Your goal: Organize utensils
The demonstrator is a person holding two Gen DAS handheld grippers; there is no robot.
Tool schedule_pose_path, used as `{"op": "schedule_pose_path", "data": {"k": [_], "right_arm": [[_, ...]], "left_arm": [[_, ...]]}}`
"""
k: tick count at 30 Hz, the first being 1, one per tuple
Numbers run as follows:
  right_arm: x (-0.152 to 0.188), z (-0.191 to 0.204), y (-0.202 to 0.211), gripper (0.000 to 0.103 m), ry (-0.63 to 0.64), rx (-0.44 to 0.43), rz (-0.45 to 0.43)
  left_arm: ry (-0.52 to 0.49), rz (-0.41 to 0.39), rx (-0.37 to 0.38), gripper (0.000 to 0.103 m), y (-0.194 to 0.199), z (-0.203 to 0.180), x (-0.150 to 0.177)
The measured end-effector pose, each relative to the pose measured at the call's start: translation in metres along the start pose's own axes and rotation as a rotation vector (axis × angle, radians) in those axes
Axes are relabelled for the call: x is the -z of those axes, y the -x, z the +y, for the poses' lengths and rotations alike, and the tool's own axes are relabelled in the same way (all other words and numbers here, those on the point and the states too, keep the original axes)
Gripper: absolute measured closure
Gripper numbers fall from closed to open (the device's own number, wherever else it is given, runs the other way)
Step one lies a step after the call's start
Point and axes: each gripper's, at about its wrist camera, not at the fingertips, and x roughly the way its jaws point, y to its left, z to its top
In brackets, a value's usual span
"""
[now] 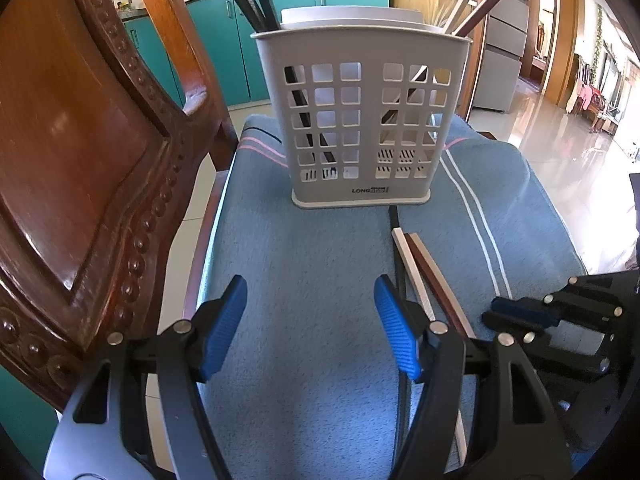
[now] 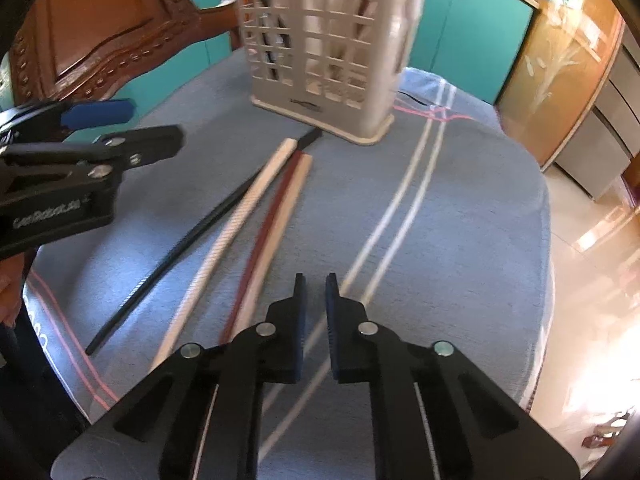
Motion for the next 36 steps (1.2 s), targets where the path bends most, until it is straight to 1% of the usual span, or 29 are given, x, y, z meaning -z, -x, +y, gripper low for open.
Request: {"op": "schedule_pose_path", "data": {"k": [4,6,9,11,13,15,19,21,22,24,27,29,32,34,36], "right_arm": [[-0.001,-0.013,-0.001,0.092,-0.049,-0.001,0.008],[0.0,-0.016,0.0,0.092,-0.05,0.005,0.009],[0.0,-0.021,0.0,0.092,-0.055,0.038,0.015],[-0.001,-0.031,0.0,0.092,-0.095,0.04,0.018],[-0.001,-0.041,0.002,0.092,-0.137,0.017,0.011],[-0.001,-0.047,0.006,0.092,-0.167,-0.025,-0.008],[-0.004,-0.042,0.007,0.091,-0.172,-0.094,-0.038],[-0.007,-0.034,0.006,0.091,-0.153,-0.132,-0.044],[-0.009,-0.028,0.005,0.091,-0.138,-0.146,-0.047],[-0.01,-0.018,0.001,0.091,-0.105,-0.144,-0.034],[-0.011,-0.009,-0.006,0.091,-0.091,-0.147,-0.017],[-0.012,-0.011,-0.002,0.091,-0.119,-0.154,-0.038],[-0.015,-0.018,0.005,0.091,-0.164,-0.212,-0.073],[-0.015,-0.015,0.002,0.091,-0.152,-0.24,-0.053],[-0.013,-0.009,-0.004,0.09,-0.13,-0.222,-0.023]], "left_arm": [[-0.002,0.006,-0.001,0.036,-0.002,-0.001,0.001],[-0.003,0.008,-0.002,0.036,-0.003,-0.002,0.001],[0.0,0.012,0.002,0.036,-0.004,-0.002,0.001],[0.007,0.016,0.01,0.036,-0.004,0.0,0.001],[0.019,0.029,0.026,0.036,-0.006,0.002,0.001],[0.036,0.041,0.049,0.036,-0.009,0.004,0.001],[0.079,0.073,0.108,0.036,-0.017,0.004,-0.001],[0.088,0.09,0.121,0.036,-0.023,0.003,-0.001],[0.089,0.096,0.121,0.036,-0.025,0.001,-0.001],[0.091,0.101,0.116,0.036,-0.028,0.0,-0.003],[0.097,0.103,0.112,0.036,-0.032,0.001,-0.004],[0.101,0.105,0.109,0.036,-0.034,0.002,-0.004],[0.107,0.112,0.106,0.036,-0.038,0.005,-0.004],[0.107,0.119,0.11,0.036,-0.042,0.007,-0.003],[0.105,0.12,0.105,0.036,-0.043,0.008,-0.004]]}}
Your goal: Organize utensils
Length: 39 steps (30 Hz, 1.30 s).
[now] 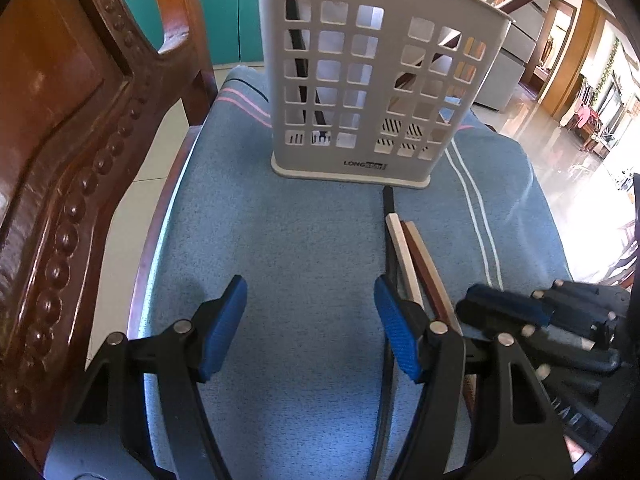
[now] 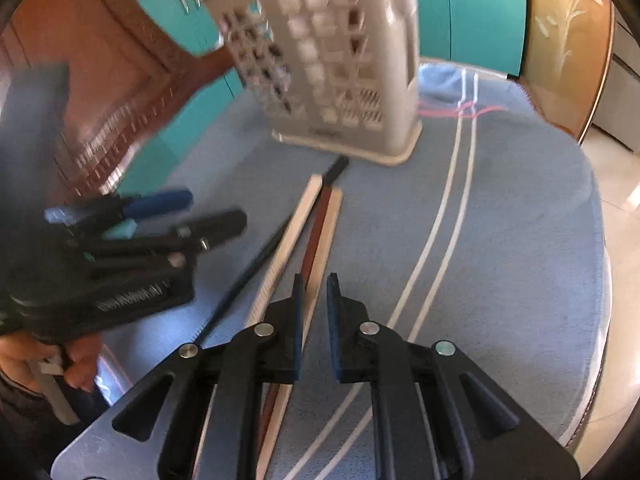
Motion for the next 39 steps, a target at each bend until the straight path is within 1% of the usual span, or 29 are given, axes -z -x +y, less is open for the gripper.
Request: {"op": "schedule_pose_path", "data": {"k": [1,3,5,7,10,12,15,18,19,20,22,23,24,25,26,27,28,29,30,31,32,35,37,39], "right_arm": [[0.0,0.003,0.0,0.09,0.012,0.019,-0.012],[-0.001,0.004,0.0,0.09,0.021,0.046,-0.003],[-0.001,0.0,-0.002,0.087,0.006,0.048,0.017],[-0.001,0.003,-0.003,0.087,0.041,0.062,0.028],[0.001,0.01,-0.005,0.087,0.099,0.121,0.033],[0.001,0.001,-0.003,0.088,0.077,0.141,0.044],[-0.001,-0.018,0.0,0.088,0.022,0.149,0.045],[-0.001,-0.031,0.003,0.088,-0.023,0.153,0.035],[-0.001,-0.032,0.004,0.088,-0.026,0.149,0.033],[0.0,-0.031,0.004,0.087,-0.022,0.153,0.029],[0.001,-0.028,0.004,0.085,-0.005,0.168,0.018],[0.002,-0.027,0.004,0.085,0.0,0.174,0.011],[0.003,-0.025,0.005,0.084,0.001,0.178,0.003],[0.003,-0.025,0.006,0.082,-0.005,0.178,-0.004],[0.002,-0.026,0.005,0.08,-0.017,0.172,-0.012],[0.001,-0.027,0.005,0.08,-0.027,0.167,-0.02],[-0.001,-0.029,0.004,0.08,-0.046,0.158,-0.033],[-0.002,-0.031,0.004,0.08,-0.058,0.151,-0.041],[-0.003,-0.031,0.004,0.08,-0.06,0.147,-0.042],[-0.005,-0.03,0.003,0.087,-0.051,0.15,-0.037],[-0.005,-0.028,0.003,0.091,-0.036,0.147,-0.026],[-0.003,-0.021,0.006,0.093,0.025,0.12,0.012],[-0.001,-0.015,0.008,0.093,0.075,0.117,0.037],[0.0,-0.014,0.008,0.093,0.078,0.131,0.038]], "left_arm": [[0.001,0.001,0.0,0.036,-0.001,0.001,-0.001],[0.004,0.003,0.002,0.036,-0.001,0.001,-0.001],[0.0,0.003,0.001,0.036,-0.002,0.0,-0.001],[-0.006,0.009,0.007,0.036,-0.004,-0.001,0.0],[-0.028,0.023,0.024,0.036,-0.006,-0.006,0.001],[-0.05,0.029,0.034,0.036,-0.006,-0.012,0.002],[-0.088,0.034,0.055,0.036,-0.007,-0.019,0.004],[-0.133,0.037,0.029,0.036,-0.01,-0.027,0.006],[-0.138,0.043,0.023,0.037,-0.012,-0.03,0.006],[-0.139,0.048,0.019,0.039,-0.014,-0.031,0.006],[-0.137,0.037,0.003,0.04,-0.017,-0.033,0.004],[-0.134,0.034,-0.001,0.042,-0.018,-0.033,0.002],[-0.129,0.032,-0.002,0.045,-0.019,-0.034,0.0],[-0.121,0.027,-0.004,0.048,-0.021,-0.035,-0.003],[-0.119,0.024,-0.006,0.06,-0.021,-0.037,-0.005],[-0.12,0.026,0.005,0.079,-0.021,-0.039,-0.007],[-0.122,0.032,0.016,0.088,-0.021,-0.039,-0.009],[-0.119,0.04,0.024,0.094,-0.021,-0.04,-0.01],[-0.111,0.046,0.039,0.095,-0.02,-0.037,-0.008],[-0.104,0.054,0.049,0.095,-0.018,-0.034,-0.007],[-0.098,0.063,0.057,0.096,-0.016,-0.03,-0.004],[-0.068,0.097,0.096,0.096,-0.009,-0.017,0.003],[-0.06,0.095,0.093,0.096,-0.009,-0.011,0.005],[-0.052,0.09,0.091,0.095,-0.009,-0.007,0.004]]}}
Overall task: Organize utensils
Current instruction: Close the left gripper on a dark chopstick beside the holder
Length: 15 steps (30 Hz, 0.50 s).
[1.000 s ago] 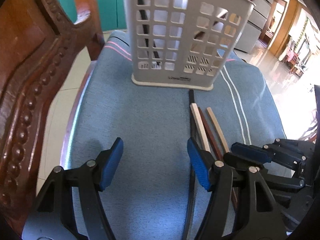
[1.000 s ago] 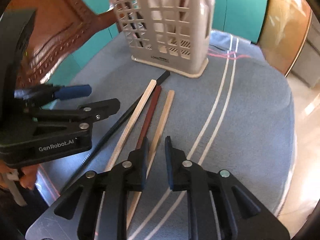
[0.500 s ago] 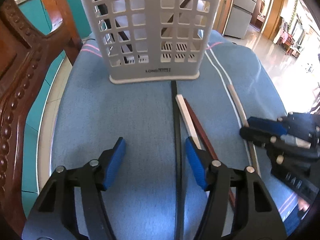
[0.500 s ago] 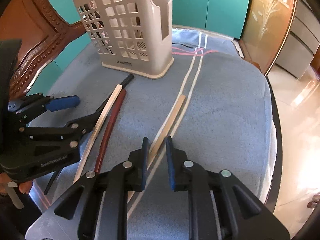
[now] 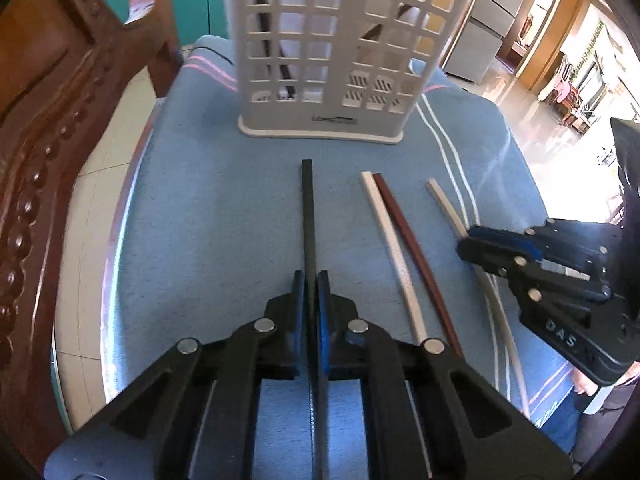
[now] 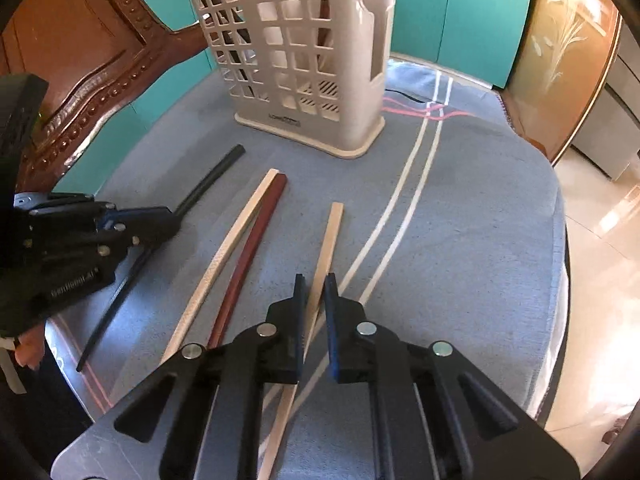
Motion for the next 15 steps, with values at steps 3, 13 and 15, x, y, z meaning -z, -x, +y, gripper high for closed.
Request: {"op": "schedule_pose_path", "data": {"k": [3,13,15], "right_arm": [[0.0,-0.002,0.0,0.091,-0.016,0.022,-0.014],[0.005,0.005,-0.006,0.071,-0.013,0.115,-0.053],[0.006,0.005,-0.006,0.071,-0.013,0.116,-0.059]], "left_arm": [[0.011,-0.016,-0.017,0.082,-0.003,0.004,-0.003],[-0.011,-0.019,-0.182,0.064,-0.022,-0.015,-0.033],[0.009,-0.024,-0.188,0.062,-0.025,-0.014,-0.038]]}}
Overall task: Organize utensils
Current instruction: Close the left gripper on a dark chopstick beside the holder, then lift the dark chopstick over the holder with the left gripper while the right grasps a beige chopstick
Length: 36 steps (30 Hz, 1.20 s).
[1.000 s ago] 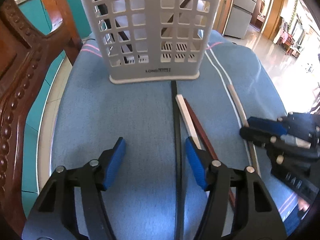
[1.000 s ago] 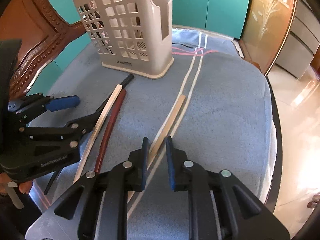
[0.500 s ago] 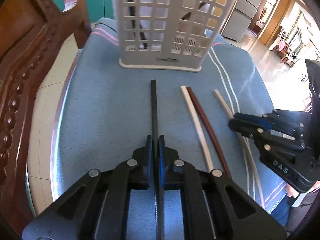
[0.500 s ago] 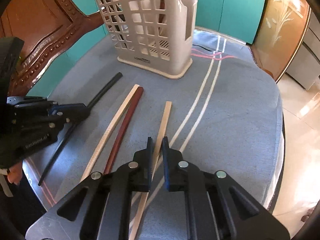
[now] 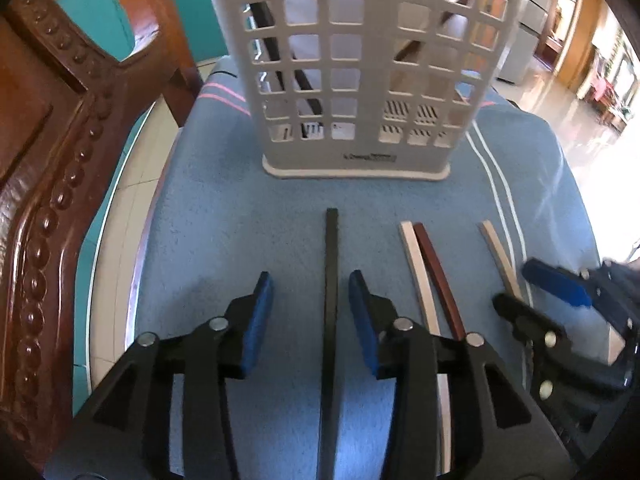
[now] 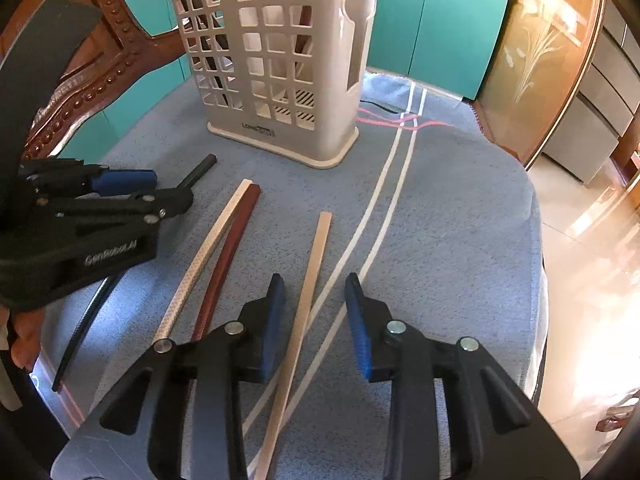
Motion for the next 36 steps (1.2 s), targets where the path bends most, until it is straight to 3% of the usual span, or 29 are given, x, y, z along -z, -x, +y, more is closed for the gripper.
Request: {"op": "schedule_pose_path", "data": {"k": [22,29,31,32,34,36], "right_arm": [[-0.0029,-0.0002,-0.0018,0.071,-0.023,-0.002,-0.02],[-0.0031,-0.0012,-0.0015,0.071,-0.028,-0.007,-0.02],[-0.0033,-0.0008,-0.0015,0.076,-0.026,-0.014,-0.021],[-0.0035,-0.0009,-0.0014,0.085,-0.027,-0.023,-0.02],[-0.0041,-0.0007,-0.0012,0.093,-0.034,-0.046,-0.015],[-0.0049,-0.0016,-0.0006,0.095,-0.046,-0.065,-0.011]], "left_arm": [[-0.018,0.002,0.0,0.062,-0.0014,-0.0046,-0.0043],[-0.011,0.013,0.031,0.062,-0.0026,-0.0012,-0.0043],[-0.012,0.012,0.029,0.062,-0.0023,-0.0009,-0.004],[-0.012,0.011,0.031,0.065,-0.0024,-0.0001,-0.0041],[-0.017,0.011,0.047,0.073,-0.0013,-0.0011,-0.0032],[-0.032,0.013,0.062,0.092,0.0,-0.0046,-0.0027]]}}
